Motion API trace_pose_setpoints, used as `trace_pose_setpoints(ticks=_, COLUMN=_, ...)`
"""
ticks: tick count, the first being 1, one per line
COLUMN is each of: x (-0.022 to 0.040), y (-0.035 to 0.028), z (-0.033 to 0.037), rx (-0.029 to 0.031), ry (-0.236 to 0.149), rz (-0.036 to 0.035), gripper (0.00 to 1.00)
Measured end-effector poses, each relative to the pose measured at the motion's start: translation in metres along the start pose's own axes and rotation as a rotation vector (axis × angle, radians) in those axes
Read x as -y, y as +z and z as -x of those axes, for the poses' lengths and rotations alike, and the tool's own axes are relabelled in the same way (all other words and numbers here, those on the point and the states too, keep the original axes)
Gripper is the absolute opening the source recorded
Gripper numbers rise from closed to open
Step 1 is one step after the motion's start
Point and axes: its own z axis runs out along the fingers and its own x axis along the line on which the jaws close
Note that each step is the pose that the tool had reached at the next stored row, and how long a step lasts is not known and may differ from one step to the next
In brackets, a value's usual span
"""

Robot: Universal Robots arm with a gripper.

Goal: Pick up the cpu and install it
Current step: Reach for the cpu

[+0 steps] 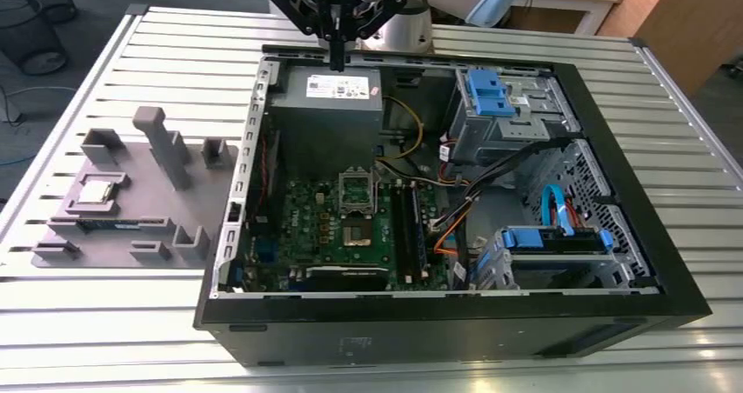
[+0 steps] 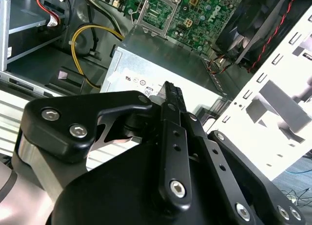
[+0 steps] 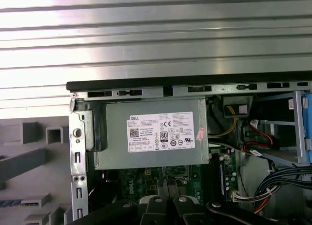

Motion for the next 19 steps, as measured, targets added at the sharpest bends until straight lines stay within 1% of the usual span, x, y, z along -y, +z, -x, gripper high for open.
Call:
trace_pose_setpoints(ticks=4, x=0.0, y=0.0, z=0.0, rx=0.0, ry=0.0, rz=0.0, gripper=0.11)
trace_pose_setpoints(ticks=19, x=0.0005, y=-0.0002, z=-0.0063, rx=0.0, ry=0.0, rz=0.0, gripper=0.11)
